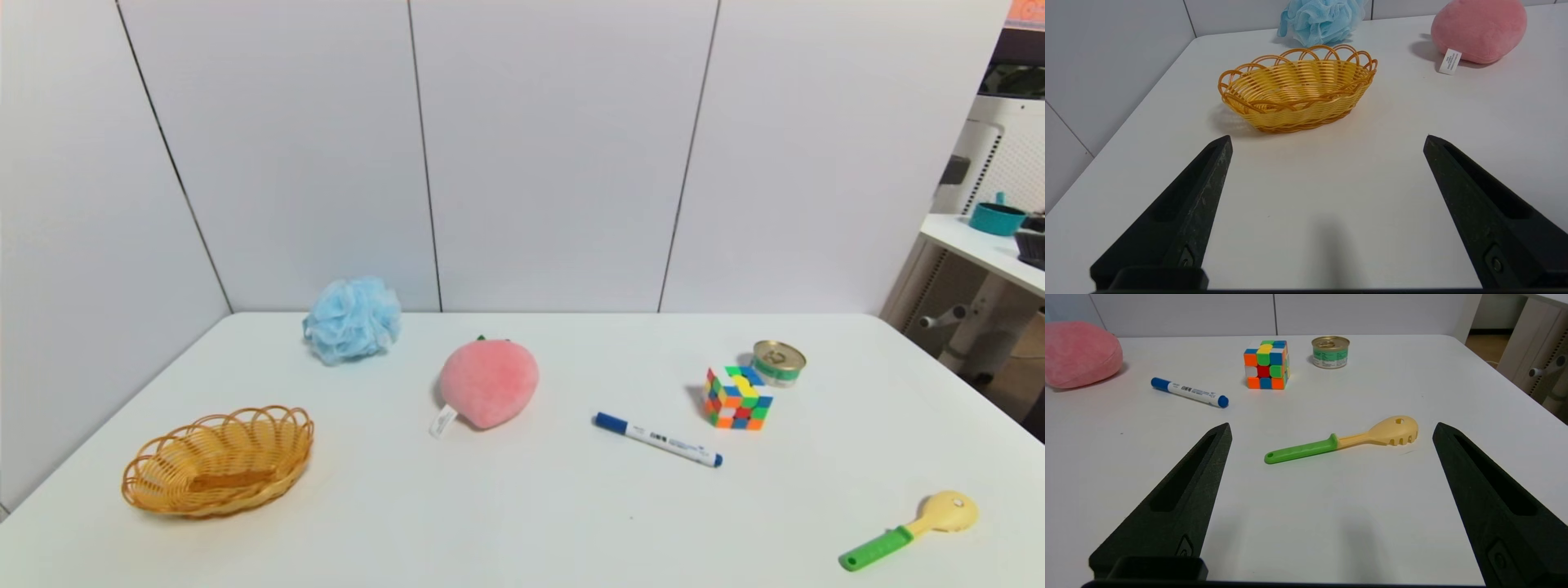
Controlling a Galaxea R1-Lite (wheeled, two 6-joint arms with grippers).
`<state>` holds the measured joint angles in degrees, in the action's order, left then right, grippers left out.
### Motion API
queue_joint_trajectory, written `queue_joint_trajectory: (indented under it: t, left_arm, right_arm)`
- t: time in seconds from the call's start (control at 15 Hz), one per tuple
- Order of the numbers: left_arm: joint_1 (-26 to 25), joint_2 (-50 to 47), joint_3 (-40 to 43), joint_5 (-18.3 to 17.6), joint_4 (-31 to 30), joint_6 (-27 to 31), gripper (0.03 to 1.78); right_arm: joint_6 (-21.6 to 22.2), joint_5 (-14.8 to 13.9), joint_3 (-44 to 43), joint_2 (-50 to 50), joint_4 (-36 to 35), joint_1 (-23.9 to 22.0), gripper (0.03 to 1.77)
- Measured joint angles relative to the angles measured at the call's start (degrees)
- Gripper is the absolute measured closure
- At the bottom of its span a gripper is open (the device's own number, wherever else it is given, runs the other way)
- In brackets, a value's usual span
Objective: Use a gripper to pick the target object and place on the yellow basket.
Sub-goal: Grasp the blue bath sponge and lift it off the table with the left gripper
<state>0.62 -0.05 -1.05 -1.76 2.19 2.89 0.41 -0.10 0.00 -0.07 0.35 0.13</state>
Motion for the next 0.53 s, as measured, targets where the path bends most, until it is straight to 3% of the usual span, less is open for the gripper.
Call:
queue_joint_trajectory:
  t: [0.53]
  left_arm:
    - [0.0, 0.0, 0.0, 0.0, 0.0, -0.02, 0.12]
  right_arm:
    - [0.02, 0.0, 0.0, 0.0, 0.0, 0.0, 0.1]
